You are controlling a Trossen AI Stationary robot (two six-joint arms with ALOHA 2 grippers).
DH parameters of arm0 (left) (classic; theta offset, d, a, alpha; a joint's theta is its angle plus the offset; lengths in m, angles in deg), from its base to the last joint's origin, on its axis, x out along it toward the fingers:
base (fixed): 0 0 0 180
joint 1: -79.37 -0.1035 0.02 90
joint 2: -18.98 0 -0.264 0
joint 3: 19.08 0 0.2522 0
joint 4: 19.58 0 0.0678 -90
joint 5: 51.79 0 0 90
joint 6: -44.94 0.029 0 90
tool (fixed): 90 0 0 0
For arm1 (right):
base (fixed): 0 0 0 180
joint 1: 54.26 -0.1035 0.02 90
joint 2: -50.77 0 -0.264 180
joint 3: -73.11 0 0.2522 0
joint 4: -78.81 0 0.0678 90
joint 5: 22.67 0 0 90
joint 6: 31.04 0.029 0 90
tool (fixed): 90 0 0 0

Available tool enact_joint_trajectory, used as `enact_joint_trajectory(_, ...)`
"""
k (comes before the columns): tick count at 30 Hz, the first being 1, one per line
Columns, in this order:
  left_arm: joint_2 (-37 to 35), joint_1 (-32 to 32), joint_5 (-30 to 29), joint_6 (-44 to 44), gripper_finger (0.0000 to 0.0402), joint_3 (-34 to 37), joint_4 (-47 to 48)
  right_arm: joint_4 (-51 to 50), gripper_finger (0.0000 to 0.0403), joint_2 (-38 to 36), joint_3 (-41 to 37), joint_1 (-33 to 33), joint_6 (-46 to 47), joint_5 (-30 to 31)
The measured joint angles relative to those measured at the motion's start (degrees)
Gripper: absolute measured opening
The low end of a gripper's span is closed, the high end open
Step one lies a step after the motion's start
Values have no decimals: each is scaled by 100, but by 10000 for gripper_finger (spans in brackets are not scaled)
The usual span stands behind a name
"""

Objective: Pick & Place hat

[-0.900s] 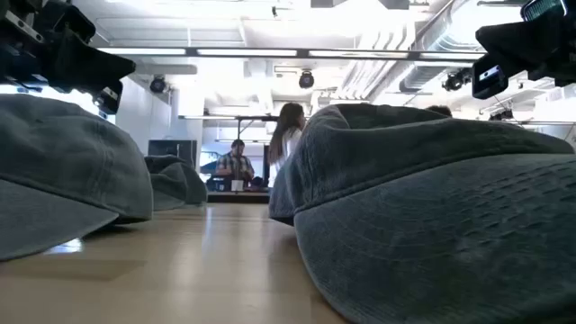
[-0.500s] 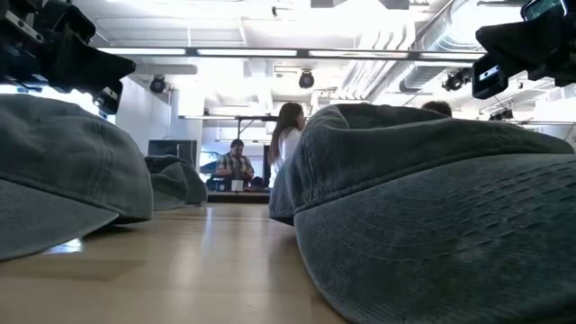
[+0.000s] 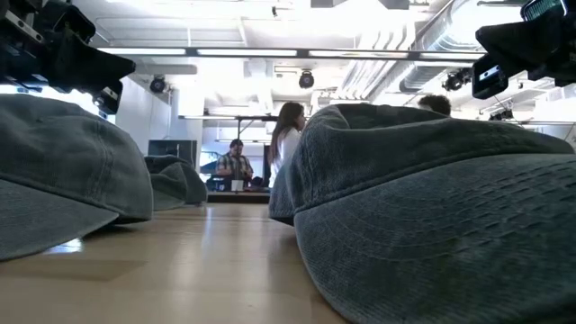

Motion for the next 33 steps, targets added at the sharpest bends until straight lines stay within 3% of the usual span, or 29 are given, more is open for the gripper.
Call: enact_joint_trajectory(33, 0, -2, -232, 116, 1, 0, -9, 1, 12, -1, 0, -1, -1, 0)
